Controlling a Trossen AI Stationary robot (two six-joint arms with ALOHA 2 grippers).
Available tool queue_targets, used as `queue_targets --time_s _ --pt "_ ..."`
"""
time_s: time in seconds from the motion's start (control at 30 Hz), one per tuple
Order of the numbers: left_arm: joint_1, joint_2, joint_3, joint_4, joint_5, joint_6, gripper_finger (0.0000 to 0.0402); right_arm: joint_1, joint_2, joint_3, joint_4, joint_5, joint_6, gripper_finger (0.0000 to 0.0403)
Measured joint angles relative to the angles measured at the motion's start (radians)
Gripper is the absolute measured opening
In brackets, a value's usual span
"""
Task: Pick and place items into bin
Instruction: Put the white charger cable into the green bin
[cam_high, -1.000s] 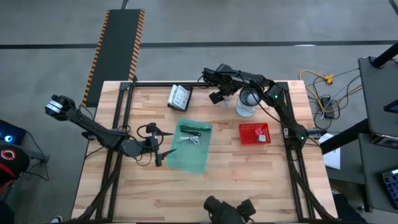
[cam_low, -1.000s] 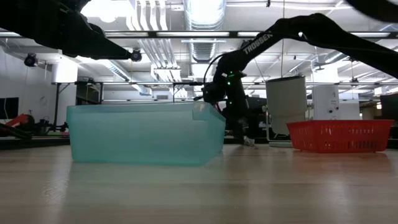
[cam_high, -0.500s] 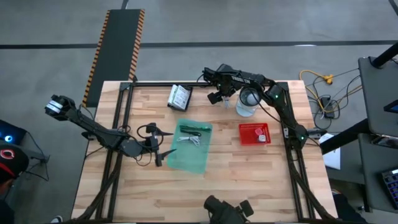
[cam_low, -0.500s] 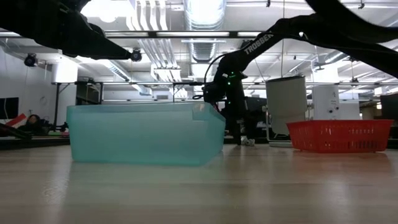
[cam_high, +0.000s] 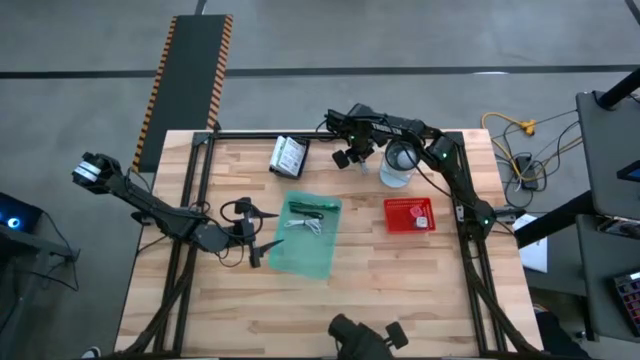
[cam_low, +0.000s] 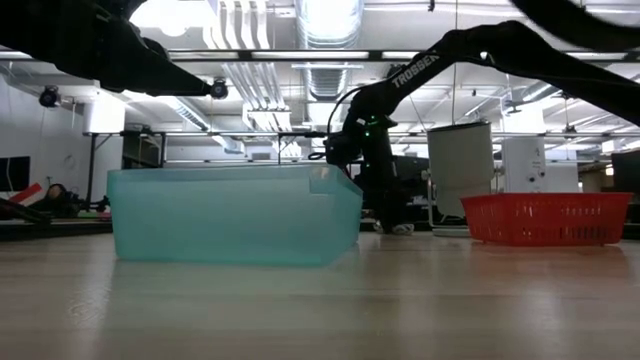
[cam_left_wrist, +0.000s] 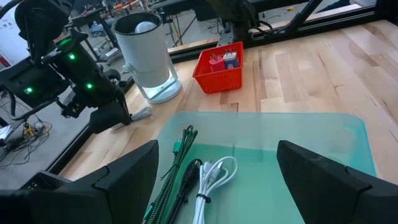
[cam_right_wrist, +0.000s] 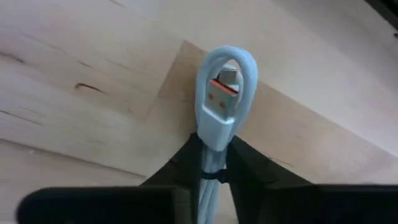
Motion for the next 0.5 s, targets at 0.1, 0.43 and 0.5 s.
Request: queue_targets --time_s 0.1,0.43,0.5 --pt "0.0 0.0 0.0 0.0 0.0 0.0 0.0308 0.0 -0.003 0.001 -0.015 0.001 -0.006 0.0029" --pt "0.0 0.0 0.0 0.0 0.0 0.0 0.0308 0.018 -0.005 0.065 -0.043 -0.014 -0.024 0.0018" --pt "0.0 0.0 0.0 0.0 0.0 0.0 0.0308 0.029 -0.006 0.083 -0.048 -0.033 -0.029 0.0018"
